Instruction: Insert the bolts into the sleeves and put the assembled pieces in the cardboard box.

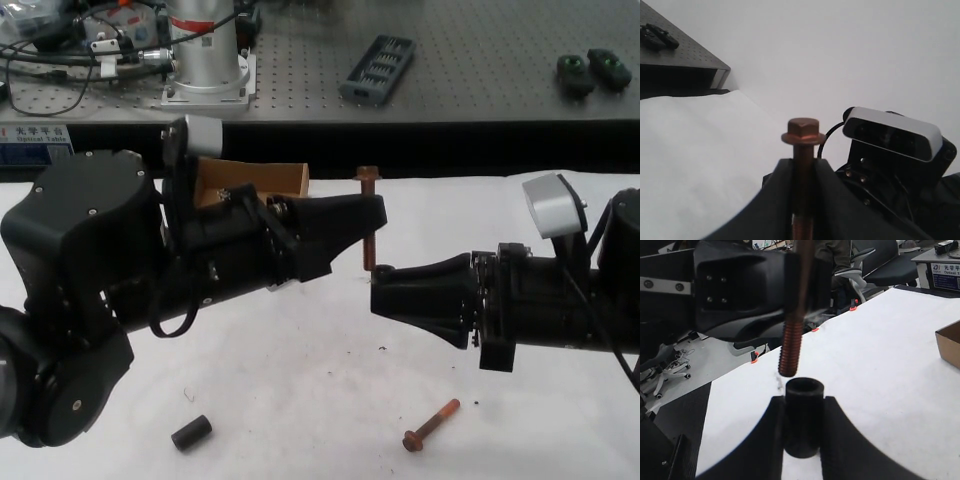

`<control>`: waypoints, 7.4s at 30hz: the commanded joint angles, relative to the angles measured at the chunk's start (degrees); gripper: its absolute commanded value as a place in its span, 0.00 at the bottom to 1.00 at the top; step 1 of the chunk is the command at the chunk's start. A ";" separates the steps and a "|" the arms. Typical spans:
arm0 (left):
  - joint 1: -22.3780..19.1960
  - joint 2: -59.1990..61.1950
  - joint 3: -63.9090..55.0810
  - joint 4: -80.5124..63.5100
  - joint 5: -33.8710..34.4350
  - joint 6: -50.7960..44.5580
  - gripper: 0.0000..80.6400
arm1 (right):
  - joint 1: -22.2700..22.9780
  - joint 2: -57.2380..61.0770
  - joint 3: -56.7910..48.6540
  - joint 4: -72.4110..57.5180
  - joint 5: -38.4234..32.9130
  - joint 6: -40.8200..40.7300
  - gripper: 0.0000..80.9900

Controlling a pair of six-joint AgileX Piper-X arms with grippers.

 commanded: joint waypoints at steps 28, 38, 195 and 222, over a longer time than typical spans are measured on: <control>-0.10 -0.16 -0.72 -0.51 2.75 -0.42 0.01 | 2.19 0.18 -0.52 -0.70 -0.60 0.17 0.07; -0.10 -0.16 -0.72 0.52 3.03 -0.68 0.01 | 2.19 0.18 -0.52 -3.66 0.19 1.49 0.07; 13.62 -27.12 3.15 72.87 -19.52 43.40 0.37 | 11.17 18.20 -76.57 120.39 41.34 -27.00 0.34; 2.66 2.65 -15.42 91.25 -33.36 45.36 0.37 | 8.76 -15.62 -15.52 69.80 34.02 -13.90 0.34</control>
